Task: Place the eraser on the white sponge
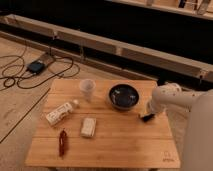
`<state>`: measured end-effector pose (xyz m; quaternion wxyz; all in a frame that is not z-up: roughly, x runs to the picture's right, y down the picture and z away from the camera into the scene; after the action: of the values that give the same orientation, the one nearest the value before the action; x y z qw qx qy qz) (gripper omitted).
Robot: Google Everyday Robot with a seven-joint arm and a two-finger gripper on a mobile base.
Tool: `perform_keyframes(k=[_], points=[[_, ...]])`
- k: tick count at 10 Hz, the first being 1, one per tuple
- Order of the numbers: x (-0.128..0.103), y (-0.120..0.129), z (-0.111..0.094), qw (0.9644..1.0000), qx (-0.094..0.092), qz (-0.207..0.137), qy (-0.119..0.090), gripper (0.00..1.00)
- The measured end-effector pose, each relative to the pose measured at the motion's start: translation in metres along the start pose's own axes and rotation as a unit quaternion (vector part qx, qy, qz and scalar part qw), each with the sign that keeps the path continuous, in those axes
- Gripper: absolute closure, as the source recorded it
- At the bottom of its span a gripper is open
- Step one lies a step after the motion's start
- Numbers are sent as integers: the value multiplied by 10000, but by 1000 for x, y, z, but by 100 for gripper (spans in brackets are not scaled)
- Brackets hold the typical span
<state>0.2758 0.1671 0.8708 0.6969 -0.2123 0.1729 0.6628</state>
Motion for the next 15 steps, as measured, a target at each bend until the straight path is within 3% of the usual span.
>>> perform_keyframes(k=[4,7,11,15], points=[[-7,-7,2,9987,196,457,113,34],[-14,3,-1,9957,101,904,145,34],[-27,9,-17,9927,25,1204,117,34],[-34,3,-24,9918,316,1215,222,34]])
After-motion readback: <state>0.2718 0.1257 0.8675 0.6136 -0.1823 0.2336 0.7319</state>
